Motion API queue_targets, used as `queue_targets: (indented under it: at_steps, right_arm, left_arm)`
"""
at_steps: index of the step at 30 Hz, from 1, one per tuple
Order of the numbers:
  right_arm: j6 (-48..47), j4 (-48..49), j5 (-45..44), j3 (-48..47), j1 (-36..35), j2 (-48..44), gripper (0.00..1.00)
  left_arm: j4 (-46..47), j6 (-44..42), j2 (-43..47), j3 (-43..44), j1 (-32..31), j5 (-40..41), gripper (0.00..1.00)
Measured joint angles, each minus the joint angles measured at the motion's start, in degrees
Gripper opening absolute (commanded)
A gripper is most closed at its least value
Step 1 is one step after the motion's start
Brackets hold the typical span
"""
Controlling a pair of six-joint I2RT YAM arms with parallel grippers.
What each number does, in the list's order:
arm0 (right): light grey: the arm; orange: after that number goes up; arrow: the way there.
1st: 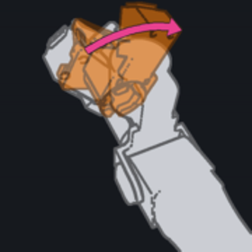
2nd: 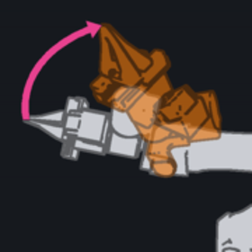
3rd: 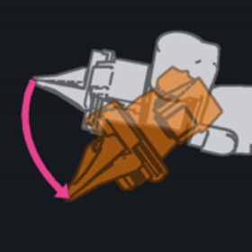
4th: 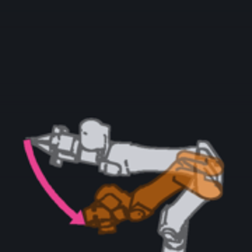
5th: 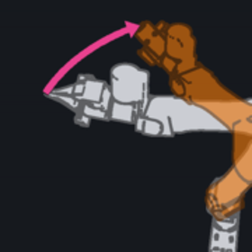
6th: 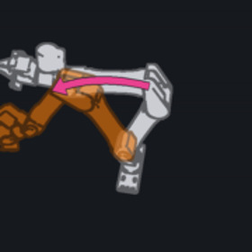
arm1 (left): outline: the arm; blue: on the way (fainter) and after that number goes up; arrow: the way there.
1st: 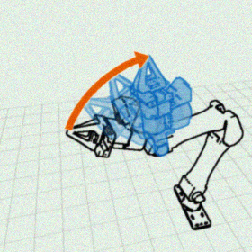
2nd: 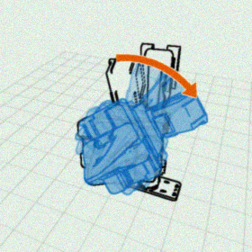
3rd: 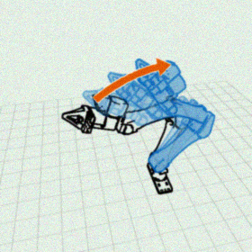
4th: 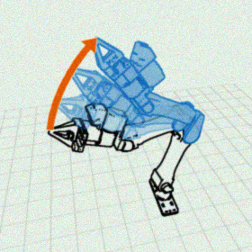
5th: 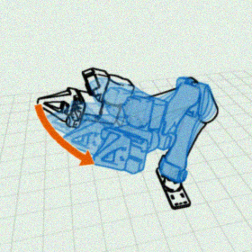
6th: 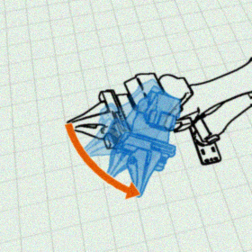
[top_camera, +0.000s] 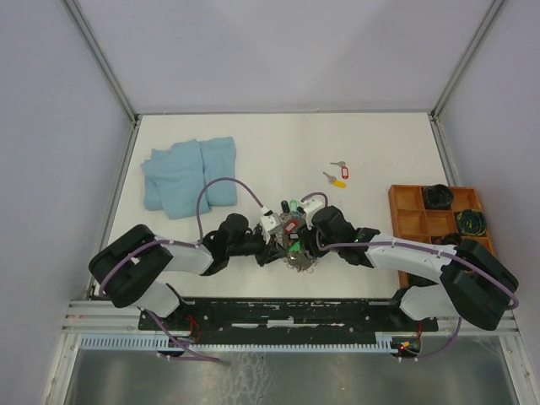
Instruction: Put the keys on the keyring
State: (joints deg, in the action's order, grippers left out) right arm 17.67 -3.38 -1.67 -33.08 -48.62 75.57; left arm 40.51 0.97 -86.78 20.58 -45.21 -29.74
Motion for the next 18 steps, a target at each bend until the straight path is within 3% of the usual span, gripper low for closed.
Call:
queue_targets:
  at_steps: [8,18]
  right_arm:
    - [-0.02,1.16,-2.47,1.81,0.00,-1.73,0.58]
    - [0.00,2.60,-4.85,3.30,0.00,-3.54,0.63]
  left_arm:
    - [-13.55,9.44,5.97,4.87,-4.92,11.69,0.24]
    - [-30.71,15.13,4.55,14.16,-7.67,19.34,0.22]
